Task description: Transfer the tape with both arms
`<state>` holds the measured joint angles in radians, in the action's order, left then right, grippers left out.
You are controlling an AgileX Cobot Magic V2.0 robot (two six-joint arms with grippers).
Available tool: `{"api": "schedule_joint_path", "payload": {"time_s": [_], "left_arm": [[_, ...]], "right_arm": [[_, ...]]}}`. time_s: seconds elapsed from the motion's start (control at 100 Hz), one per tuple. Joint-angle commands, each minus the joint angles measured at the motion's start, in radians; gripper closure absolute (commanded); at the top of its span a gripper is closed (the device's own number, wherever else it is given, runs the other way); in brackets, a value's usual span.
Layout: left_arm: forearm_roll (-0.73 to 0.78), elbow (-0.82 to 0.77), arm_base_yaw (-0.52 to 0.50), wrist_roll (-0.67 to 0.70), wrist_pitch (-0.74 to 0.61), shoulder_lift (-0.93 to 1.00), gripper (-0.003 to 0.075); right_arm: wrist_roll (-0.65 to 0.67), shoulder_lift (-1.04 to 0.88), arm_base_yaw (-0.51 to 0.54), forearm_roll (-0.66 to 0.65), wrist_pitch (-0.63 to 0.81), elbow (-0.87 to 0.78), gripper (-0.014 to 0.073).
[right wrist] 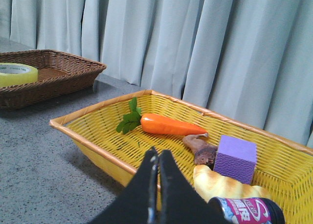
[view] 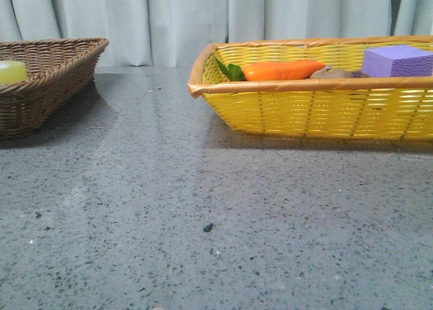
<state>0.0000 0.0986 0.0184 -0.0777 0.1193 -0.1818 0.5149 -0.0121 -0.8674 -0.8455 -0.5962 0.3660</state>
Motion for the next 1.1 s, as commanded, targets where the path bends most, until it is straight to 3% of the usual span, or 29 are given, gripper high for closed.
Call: {"api": "schedule_joint_path", "payload": {"time_s": [0.0, 0.11, 0.17, 0.3, 0.55, 1.09], "left_arm": [[0.0, -0.028, -0.02, 0.006, -0.193, 0.045, 0.0741], [-0.018, -0.114, -0.026, 0.008, -0.269, 0.141, 0.0741], [-0.02, -0.108, -0.026, 0.008, -0.168, 0.193, 0.0741], [-0.02, -0.111, -0.027, 0.008, -0.105, 0.217, 0.0741], [-0.02, -0.111, -0.027, 0.008, 0.148, 0.217, 0.0741], [-0.02, -0.111, -0.027, 0.008, 0.132, 0.217, 0.0741]], "right_arm": [[0.001, -0.015, 0.003, -0.046, 0.047, 0.023, 0.066], [0.001, -0.015, 0.003, -0.046, 0.047, 0.023, 0.066], [0.001, -0.015, 0.003, -0.046, 0.047, 0.023, 0.066], [0.001, -0.015, 0.003, -0.046, 0.047, 0.023, 0.066], [0.001, -0.015, 0.003, -0.046, 0.047, 0.023, 0.066], [0.001, -0.015, 0.003, -0.046, 0.047, 0.023, 0.066]]}}
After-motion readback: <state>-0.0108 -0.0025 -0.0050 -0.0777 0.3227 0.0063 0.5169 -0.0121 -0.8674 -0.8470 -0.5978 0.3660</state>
